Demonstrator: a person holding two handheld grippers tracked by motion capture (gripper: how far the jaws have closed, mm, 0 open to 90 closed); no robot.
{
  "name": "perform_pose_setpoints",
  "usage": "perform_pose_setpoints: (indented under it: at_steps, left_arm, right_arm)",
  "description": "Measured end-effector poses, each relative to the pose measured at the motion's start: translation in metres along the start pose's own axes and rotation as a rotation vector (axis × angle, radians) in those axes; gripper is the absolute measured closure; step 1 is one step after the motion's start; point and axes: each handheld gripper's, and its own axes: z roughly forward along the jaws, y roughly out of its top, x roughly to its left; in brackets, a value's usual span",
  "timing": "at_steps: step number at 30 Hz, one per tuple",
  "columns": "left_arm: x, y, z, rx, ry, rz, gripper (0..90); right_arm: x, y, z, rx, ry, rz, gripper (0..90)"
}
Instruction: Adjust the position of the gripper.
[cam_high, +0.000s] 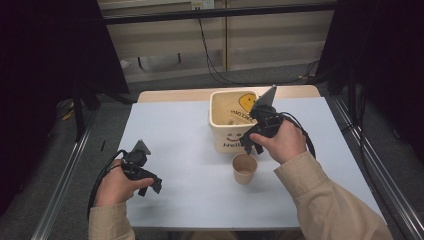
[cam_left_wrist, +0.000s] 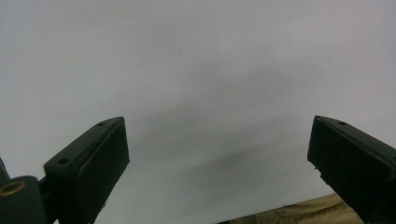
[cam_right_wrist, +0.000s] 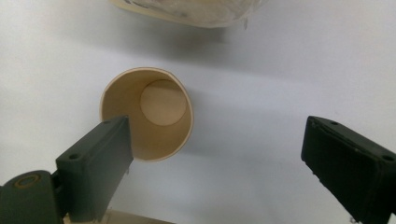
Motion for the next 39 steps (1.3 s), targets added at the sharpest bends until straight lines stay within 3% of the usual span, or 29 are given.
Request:
perform_pose_setpoints:
  at_steps: [20, 31, 33, 39]
  left_arm:
    - [0.0, -0.001, 0.0, -0.011, 0.002, 0.0, 5.5]
    - [-0.001, -0.002, -0.001, -0.021, 0.002, -0.008, 5.5]
    - [0.0, -0.001, -0.001, -0.017, 0.008, 0.006, 5.5]
    - [0.0, -0.002, -0.001, -0.016, 0.0, -0.001, 5.5]
  right_arm:
    - [0.005, 0.009, -0.036, -0.001, -0.005, -0.016, 9.0]
    - [0.019, 0.012, -0.029, 0.013, -0.005, -0.034, 8.9]
    - [0.028, 0.013, -0.027, 0.015, -0.007, -0.04, 8.9]
    - [0.041, 0.015, -0.026, 0.01, 0.002, -0.061, 8.6]
